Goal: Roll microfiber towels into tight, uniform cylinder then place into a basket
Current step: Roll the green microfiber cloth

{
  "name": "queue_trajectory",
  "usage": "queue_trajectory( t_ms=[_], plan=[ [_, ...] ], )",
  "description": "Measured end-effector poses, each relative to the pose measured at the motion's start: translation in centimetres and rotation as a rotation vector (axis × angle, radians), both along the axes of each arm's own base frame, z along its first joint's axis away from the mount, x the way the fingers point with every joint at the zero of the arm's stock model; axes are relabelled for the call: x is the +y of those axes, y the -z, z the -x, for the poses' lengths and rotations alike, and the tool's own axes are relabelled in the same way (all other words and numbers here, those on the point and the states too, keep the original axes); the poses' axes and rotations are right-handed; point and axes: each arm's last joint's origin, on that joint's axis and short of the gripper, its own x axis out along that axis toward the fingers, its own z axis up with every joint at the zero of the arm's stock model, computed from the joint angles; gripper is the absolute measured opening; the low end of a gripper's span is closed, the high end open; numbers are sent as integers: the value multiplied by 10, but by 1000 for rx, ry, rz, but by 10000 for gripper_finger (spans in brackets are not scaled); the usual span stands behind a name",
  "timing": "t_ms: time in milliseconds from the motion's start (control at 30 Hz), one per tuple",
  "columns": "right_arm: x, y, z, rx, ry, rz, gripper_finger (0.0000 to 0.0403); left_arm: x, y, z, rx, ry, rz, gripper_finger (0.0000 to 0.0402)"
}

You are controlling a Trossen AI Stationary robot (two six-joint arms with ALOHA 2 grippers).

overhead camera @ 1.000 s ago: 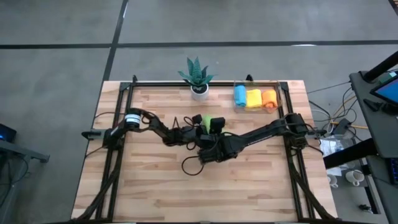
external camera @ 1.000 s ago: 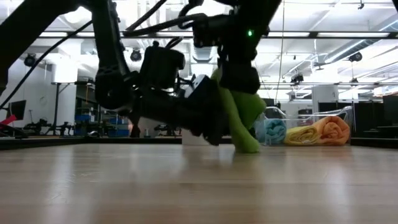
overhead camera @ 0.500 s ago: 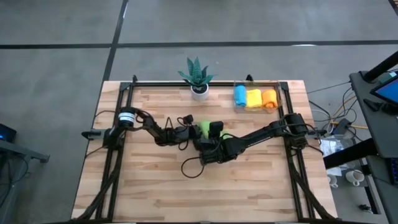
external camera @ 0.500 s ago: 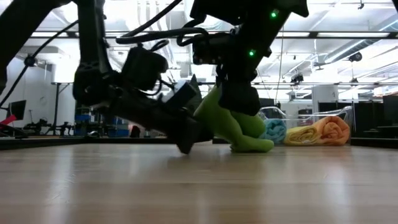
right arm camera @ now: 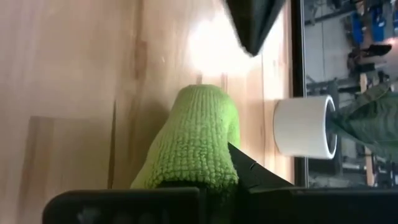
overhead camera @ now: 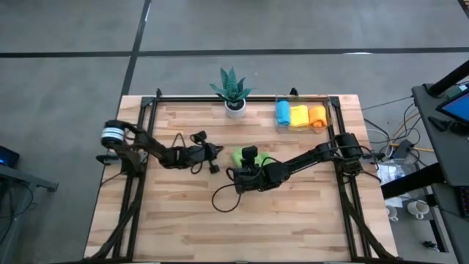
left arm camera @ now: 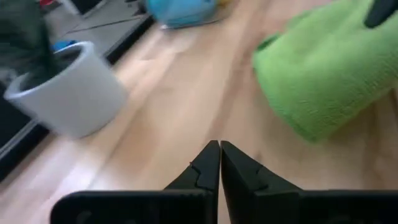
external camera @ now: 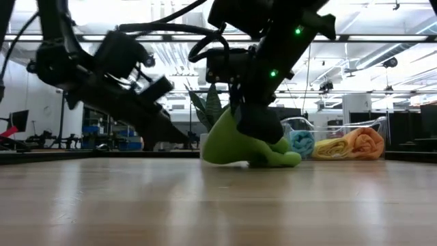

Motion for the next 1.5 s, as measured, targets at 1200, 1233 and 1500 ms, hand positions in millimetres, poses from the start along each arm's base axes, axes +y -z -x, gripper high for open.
queue_trajectory(
  t_ms=[1200,1233,1500],
  plan=[
    [1,-11,-4,-76,-114,-391,210,0,-74,22,-274,-31,-61,0],
    [-1,-10,-7,-115,-73,-381,210,0,-79,24,-289,-31,-60,0],
    [-6,-8,-6,-111,-41,-390,210,-6,-82,33,-268,11,47,0]
  ],
)
